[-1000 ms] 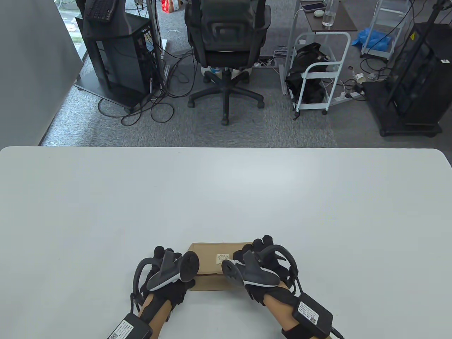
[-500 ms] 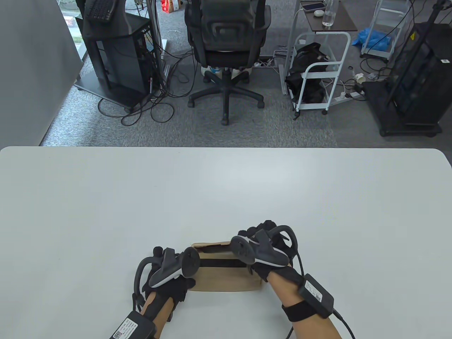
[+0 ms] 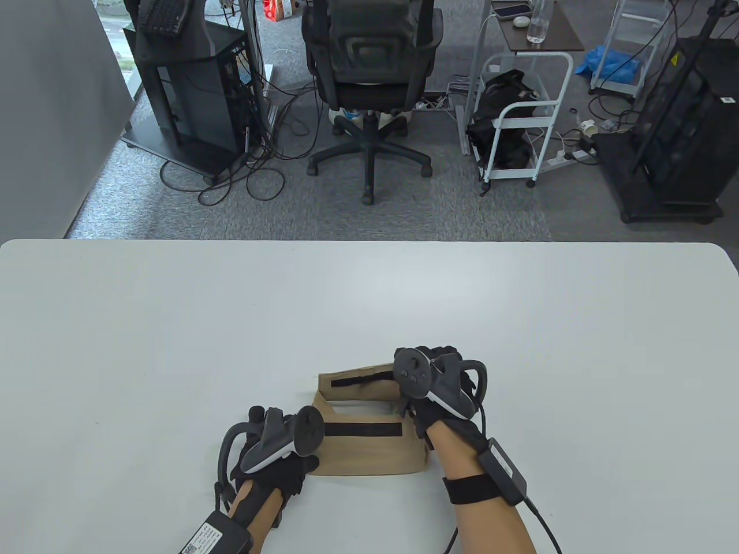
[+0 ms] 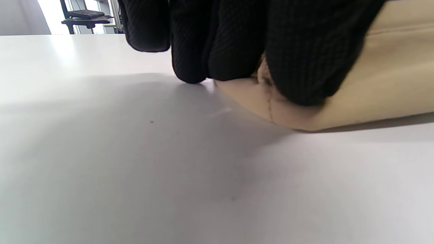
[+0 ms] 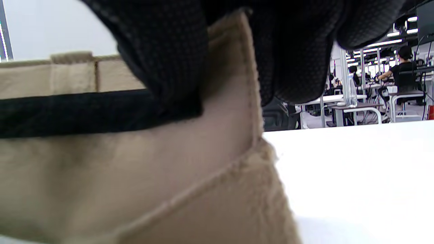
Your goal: Twist to extend twist pen refills
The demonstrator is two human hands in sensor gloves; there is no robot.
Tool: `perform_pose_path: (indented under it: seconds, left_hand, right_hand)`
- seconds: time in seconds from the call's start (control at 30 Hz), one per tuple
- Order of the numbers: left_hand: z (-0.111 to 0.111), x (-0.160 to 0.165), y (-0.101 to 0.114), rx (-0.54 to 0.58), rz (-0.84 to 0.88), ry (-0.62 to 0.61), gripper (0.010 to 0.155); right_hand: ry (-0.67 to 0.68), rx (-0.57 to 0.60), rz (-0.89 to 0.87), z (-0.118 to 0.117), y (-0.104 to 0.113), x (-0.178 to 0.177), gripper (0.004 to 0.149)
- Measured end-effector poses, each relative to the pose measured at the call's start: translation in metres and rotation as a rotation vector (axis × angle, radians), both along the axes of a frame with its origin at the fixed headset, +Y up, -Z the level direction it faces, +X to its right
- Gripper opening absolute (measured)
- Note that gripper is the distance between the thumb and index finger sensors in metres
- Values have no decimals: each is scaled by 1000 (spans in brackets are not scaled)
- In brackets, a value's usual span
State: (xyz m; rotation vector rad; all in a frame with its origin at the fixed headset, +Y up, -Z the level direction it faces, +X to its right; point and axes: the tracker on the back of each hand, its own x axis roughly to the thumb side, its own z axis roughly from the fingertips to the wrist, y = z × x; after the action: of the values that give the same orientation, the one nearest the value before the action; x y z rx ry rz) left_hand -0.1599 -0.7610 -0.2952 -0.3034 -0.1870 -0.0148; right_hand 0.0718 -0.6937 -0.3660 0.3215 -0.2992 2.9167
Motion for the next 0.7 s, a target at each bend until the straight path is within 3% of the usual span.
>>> perform_pose_path:
  seconds: [0.1, 0.23, 0.33, 0.47, 0.6, 0.7]
  left_hand:
    - [4, -1, 4, 20, -49, -37, 65]
    - [5, -9, 29, 79, -10, 0, 67]
    - [7, -11, 59, 223, 98, 26, 63]
    - [9, 6, 88, 438, 195, -45, 47]
    - [1, 37, 94, 484, 243, -104, 43]
    - [-12, 60, 86, 470, 232, -136, 42]
  right_hand:
    - [11, -26, -10, 4, 4, 2, 44]
    - [14, -37, -17, 6, 6, 3, 44]
    - [11, -39, -8, 5, 6, 3, 44]
    - [10, -42, -12, 5, 6, 3, 44]
    - [11, -43, -11, 6, 5, 3, 44]
    - [7, -45, -10, 7, 5, 2, 44]
